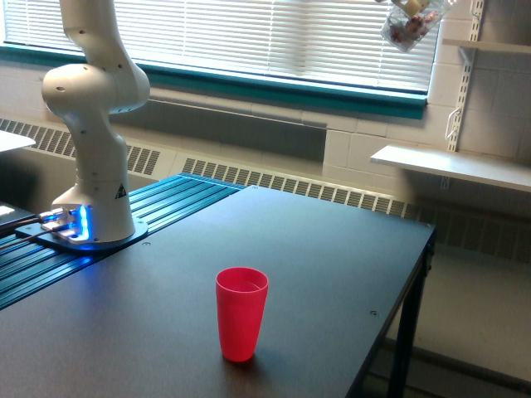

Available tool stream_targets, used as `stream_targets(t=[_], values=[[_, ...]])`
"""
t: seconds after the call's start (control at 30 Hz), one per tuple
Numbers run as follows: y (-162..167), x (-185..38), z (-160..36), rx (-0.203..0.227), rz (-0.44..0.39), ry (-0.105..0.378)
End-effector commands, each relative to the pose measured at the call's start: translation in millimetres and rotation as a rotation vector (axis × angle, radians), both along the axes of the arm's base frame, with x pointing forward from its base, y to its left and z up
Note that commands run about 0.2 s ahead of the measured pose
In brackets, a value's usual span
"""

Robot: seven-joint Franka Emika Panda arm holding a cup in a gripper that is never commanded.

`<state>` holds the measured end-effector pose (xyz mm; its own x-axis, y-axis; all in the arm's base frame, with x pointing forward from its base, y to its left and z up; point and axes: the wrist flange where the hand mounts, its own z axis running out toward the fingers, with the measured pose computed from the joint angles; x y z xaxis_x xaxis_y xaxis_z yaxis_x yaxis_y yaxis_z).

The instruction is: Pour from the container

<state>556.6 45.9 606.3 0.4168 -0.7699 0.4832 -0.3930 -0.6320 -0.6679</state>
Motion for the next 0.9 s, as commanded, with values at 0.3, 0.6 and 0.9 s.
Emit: stream_targets(t=[0.3, 0.6, 0.9], values=[[2.4, -6.4, -0.7, 0.095, -0.083, 0.102], [-23.4, -29.8, -42.2, 0.022, -0.161, 0.280], [-54.8, -69.7, -83.1, -0.025, -0.266, 0.429]])
